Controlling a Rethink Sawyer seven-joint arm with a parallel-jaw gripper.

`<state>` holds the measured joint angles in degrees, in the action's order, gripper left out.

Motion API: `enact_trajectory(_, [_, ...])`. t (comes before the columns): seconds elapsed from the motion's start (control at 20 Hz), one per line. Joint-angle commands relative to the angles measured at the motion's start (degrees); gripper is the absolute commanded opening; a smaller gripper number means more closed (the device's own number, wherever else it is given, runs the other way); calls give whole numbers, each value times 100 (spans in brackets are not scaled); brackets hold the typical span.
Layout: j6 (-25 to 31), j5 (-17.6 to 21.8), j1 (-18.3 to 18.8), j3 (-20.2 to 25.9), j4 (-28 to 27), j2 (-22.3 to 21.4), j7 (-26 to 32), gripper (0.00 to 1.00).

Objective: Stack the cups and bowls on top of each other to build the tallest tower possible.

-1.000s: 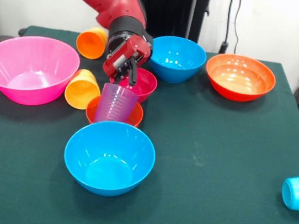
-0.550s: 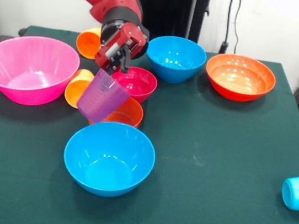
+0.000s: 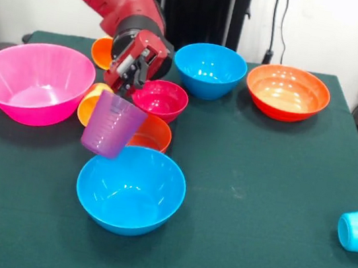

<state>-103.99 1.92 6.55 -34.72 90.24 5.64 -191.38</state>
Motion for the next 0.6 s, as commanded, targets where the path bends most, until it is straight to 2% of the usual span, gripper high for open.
enact_trajectory(0.05, [741, 31, 41, 1045, -995, 243, -201, 100])
enact_trajectory(0.6, [591, -250, 47, 1261, -827, 198, 24, 100])
